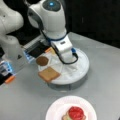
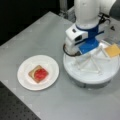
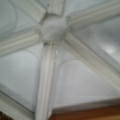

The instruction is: Ingredient selection for cheeseburger or sandwich

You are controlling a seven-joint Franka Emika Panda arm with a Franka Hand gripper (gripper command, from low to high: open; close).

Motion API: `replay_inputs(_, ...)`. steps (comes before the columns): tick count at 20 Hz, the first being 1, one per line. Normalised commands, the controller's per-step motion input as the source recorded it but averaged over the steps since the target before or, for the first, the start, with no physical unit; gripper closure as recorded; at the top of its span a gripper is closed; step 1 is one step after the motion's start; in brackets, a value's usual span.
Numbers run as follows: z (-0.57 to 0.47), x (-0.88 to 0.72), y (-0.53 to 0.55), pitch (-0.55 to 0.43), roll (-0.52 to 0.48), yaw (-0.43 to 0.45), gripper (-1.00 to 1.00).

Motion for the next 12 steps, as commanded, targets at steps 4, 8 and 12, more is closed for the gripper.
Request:
replay_inputs(4,0.30,-0.01,-0.06,0.053,-0.216,-0.815,-1.00)
replay_inputs(8,0.19,0.01,-0.14,0.039,-0.209,-0.876,-1.00)
replay_inputs(12,0.17,0.01,-0.35,0.079,-0.039,-0.605,-1.00)
